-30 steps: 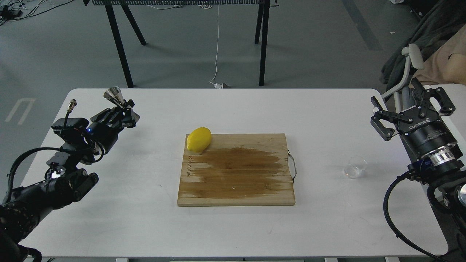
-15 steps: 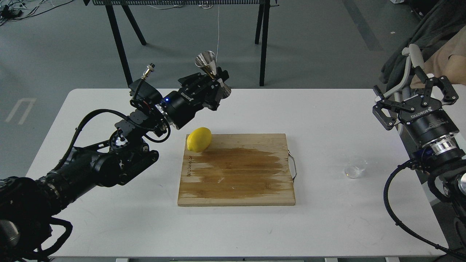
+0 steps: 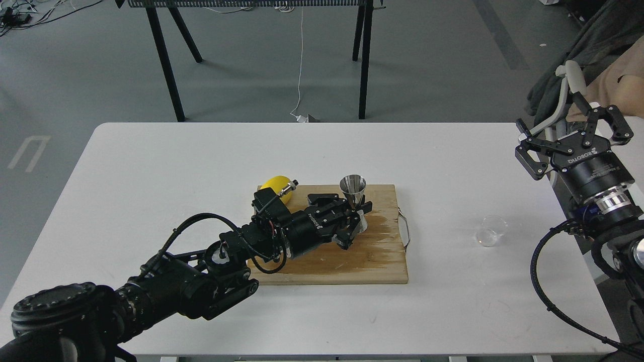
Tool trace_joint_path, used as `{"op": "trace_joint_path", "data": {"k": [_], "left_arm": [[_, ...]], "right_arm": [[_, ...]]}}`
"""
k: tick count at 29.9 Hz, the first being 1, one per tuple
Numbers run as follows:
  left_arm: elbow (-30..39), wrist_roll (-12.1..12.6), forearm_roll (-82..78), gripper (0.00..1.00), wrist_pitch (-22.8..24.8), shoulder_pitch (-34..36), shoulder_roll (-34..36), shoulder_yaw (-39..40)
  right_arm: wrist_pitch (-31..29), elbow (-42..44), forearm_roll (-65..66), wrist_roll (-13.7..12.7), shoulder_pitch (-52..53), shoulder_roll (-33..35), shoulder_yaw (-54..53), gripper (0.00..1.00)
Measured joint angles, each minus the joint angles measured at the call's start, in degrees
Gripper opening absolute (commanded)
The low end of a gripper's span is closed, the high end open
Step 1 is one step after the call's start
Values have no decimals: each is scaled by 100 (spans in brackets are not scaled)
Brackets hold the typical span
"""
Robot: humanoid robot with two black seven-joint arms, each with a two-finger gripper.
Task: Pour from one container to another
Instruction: 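Lower the jigger upright onto the board center and release it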
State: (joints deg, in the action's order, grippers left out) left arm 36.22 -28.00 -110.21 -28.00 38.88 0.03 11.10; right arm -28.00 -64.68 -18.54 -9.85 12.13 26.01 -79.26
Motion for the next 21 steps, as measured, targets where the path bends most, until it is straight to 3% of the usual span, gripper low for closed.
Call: {"op": "trace_joint_path", "data": {"k": [8, 12, 21], "left_arm": [[-327, 0, -78, 12, 0, -230, -5, -11], [-331, 0, -79, 22, 0, -267, -5, -12], [-341, 0, -71, 22, 0, -275, -3, -12]], "right_arm": [[0, -8, 0, 0, -1, 1, 0, 99], [0, -9, 0, 0, -1, 1, 4, 99], [0, -18, 0, 0, -11, 1, 8, 99]]}}
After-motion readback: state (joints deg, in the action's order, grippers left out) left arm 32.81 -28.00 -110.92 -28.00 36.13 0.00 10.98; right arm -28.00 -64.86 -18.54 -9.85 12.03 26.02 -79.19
